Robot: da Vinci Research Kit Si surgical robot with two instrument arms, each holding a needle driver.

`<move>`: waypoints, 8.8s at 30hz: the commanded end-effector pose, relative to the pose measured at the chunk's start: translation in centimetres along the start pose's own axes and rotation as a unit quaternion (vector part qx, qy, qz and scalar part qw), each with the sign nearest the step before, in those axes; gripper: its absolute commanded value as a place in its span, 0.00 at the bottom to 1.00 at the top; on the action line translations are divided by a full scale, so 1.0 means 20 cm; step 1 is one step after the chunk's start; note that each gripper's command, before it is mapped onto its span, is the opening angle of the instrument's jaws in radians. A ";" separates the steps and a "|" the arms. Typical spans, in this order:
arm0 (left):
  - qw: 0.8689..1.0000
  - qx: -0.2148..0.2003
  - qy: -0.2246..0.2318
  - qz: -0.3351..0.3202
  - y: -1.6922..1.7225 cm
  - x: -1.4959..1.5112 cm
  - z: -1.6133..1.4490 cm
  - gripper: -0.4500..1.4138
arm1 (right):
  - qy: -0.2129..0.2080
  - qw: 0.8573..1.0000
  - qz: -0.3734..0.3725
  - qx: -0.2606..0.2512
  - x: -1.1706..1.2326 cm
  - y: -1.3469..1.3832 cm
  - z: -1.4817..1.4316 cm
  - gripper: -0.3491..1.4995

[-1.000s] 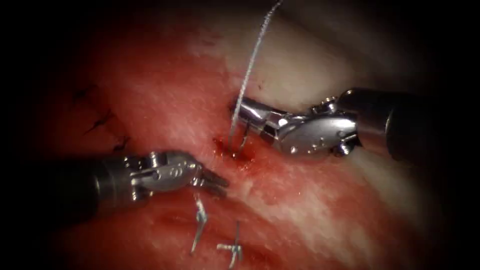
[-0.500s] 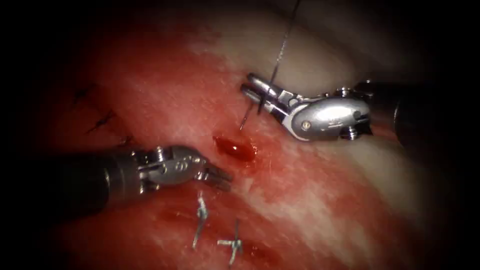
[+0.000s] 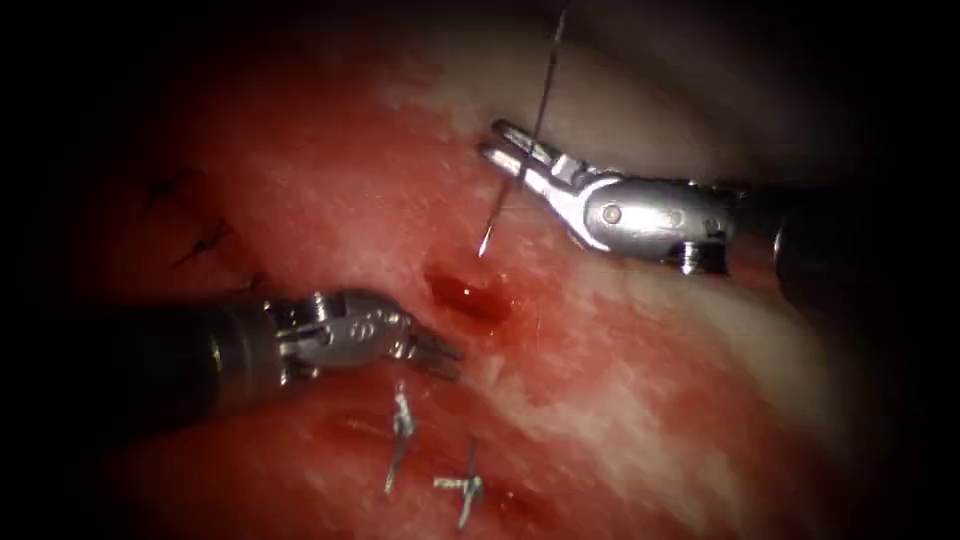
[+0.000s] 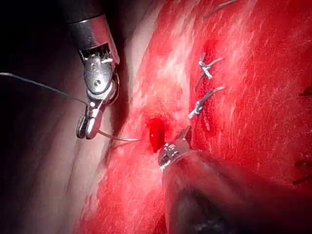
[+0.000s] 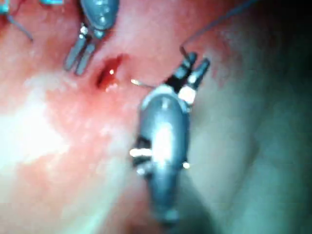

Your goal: Wound Closure

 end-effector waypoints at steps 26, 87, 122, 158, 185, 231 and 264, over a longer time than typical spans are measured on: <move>1.000 -0.005 0.001 0.004 -0.001 -0.003 0.000 0.17 | -0.054 0.986 0.159 0.009 -0.006 -0.006 0.004 0.00; 1.000 -0.007 0.001 0.003 -0.001 -0.003 -0.004 0.14 | -0.162 0.847 0.496 0.102 -0.004 -0.024 0.002 0.00; 0.993 0.000 0.029 0.117 0.002 0.009 -0.011 0.19 | -0.104 0.844 0.497 0.174 -0.017 0.015 -0.012 0.88; 0.965 0.056 0.132 0.220 -0.007 0.034 -0.016 0.33 | -0.153 0.879 0.411 0.185 -0.035 0.018 -0.022 0.85; 0.980 0.026 0.147 0.130 -0.009 0.036 -0.013 0.00 | -0.154 0.879 0.412 0.184 -0.035 0.016 -0.023 0.85; 0.946 -0.070 0.317 0.000 0.012 0.074 -0.049 0.00 | -0.168 0.845 0.477 0.175 -0.025 0.002 -0.033 0.83; 0.896 0.170 0.299 0.281 -0.003 0.072 -0.046 0.00 | -0.128 0.752 0.640 0.086 -0.002 0.014 -0.045 0.64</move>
